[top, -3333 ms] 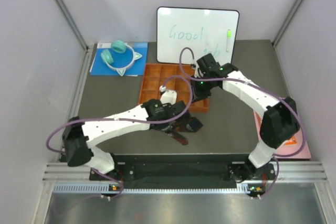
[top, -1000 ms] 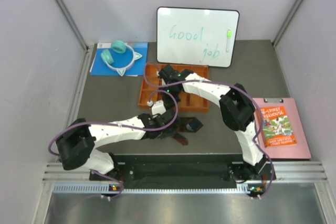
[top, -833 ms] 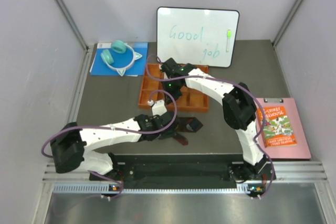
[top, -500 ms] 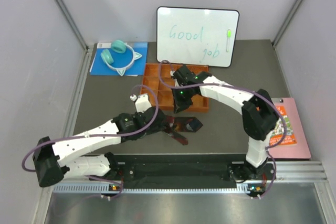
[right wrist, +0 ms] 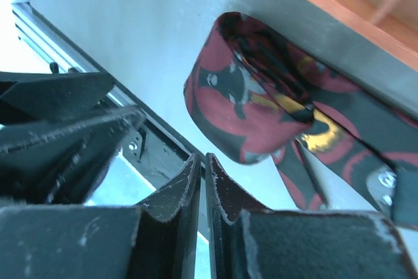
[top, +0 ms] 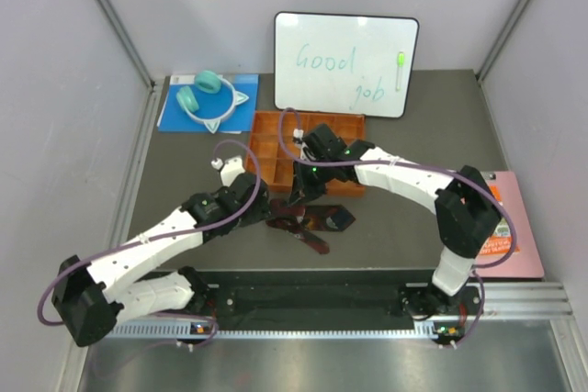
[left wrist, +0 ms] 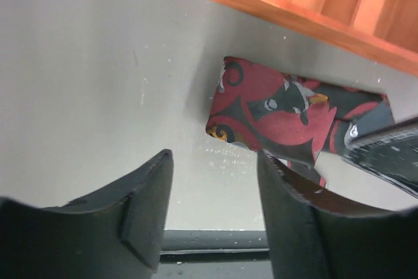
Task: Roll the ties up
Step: Roll the tie at the center of the board.
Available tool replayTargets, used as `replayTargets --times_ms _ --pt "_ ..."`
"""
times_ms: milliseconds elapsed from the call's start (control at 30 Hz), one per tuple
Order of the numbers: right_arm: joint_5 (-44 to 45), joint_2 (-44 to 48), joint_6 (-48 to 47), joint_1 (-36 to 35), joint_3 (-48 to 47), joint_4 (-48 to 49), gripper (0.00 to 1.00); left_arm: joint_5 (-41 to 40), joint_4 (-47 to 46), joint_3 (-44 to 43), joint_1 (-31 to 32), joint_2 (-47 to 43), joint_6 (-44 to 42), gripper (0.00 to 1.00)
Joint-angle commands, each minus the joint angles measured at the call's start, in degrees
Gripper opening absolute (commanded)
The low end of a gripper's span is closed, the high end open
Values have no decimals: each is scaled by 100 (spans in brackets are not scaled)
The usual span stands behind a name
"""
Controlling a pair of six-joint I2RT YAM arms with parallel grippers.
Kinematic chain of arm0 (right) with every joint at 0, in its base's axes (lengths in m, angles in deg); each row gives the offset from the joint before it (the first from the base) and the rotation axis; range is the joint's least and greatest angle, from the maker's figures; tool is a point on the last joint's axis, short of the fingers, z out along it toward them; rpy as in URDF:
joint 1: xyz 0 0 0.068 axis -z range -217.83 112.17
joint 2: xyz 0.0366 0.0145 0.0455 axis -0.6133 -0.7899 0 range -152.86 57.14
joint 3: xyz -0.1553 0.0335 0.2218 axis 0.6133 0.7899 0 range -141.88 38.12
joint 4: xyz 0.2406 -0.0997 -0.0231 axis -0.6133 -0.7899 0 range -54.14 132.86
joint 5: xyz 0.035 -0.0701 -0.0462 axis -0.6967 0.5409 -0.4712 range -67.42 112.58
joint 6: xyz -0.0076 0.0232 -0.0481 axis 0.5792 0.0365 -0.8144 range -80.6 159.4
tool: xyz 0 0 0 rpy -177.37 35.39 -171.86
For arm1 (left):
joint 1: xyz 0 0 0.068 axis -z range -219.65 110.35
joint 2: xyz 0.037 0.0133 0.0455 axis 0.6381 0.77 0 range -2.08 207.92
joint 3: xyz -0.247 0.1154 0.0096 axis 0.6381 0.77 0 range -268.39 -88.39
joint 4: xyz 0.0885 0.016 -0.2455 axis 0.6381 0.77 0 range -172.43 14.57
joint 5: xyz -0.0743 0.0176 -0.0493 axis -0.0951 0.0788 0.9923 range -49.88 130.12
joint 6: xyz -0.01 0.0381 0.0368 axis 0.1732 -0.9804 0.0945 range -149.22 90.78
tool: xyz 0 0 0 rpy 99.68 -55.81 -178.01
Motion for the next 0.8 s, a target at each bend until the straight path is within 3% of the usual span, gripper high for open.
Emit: replayTargets --times_ms 0,233,500,767 --pt "-70 -290 190 -153 7 481 7 275 -614 190 -102 -97 -287 63" --pt "87 -792 -64 -144 112 526 3 626 -939 410 -453 -115 -410 65" --pt "387 -757 -205 -136 543 587 2 1215 -1502 727 -927 -167 -604 64" --pt "396 -880 -249 -136 667 666 1 1759 -2328 1104 -1016 17 -745 63"
